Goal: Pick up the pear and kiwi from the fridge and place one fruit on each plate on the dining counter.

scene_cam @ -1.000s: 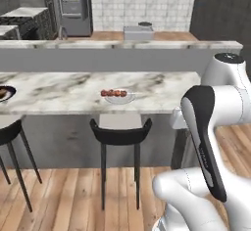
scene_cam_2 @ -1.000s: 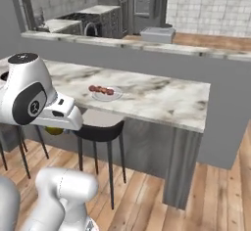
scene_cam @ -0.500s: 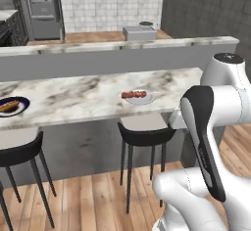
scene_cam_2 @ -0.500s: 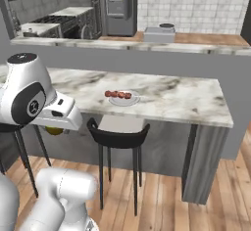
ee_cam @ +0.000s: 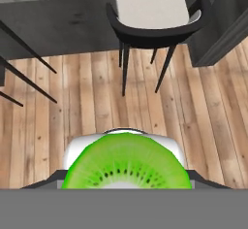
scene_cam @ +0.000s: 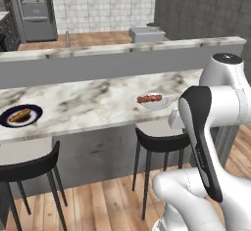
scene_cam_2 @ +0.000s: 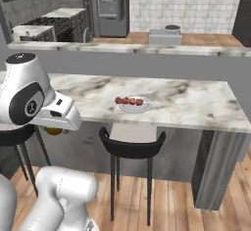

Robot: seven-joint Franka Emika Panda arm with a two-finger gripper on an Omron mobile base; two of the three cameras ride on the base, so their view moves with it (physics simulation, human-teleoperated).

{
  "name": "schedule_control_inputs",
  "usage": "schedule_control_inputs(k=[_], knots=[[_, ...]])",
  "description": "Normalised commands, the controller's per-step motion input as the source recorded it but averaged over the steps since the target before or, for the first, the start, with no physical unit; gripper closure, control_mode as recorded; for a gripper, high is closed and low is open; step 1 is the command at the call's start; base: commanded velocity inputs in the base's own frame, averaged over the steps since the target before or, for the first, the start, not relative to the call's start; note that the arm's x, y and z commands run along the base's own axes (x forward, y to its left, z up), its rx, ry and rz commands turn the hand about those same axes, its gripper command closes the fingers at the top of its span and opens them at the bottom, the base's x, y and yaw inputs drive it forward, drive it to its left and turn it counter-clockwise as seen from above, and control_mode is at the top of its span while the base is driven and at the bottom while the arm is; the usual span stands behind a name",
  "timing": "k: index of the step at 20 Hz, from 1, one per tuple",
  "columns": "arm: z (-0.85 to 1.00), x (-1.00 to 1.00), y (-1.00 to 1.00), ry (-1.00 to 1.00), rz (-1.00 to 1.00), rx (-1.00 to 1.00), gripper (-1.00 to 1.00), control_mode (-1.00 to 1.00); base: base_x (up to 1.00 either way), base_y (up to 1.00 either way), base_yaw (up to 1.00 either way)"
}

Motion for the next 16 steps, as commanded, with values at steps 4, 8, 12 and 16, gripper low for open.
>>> schedule_control_inputs(k=[4, 8, 12, 16], knots=[[0.0, 0.0, 0.0, 0.0, 0.0, 0.0, 1.0, 1.0, 0.57, -0.01, 0.01], [0.0, 0.0, 0.0, 0.0, 0.0, 0.0, 1.0, 1.0, 0.48, -0.08, 0.05], [0.0, 0.0, 0.0, 0.0, 0.0, 0.0, 1.0, 1.0, 0.49, -0.07, 0.05], [0.0, 0.0, 0.0, 0.0, 0.0, 0.0, 1.0, 1.0, 0.49, -0.02, 0.05]])
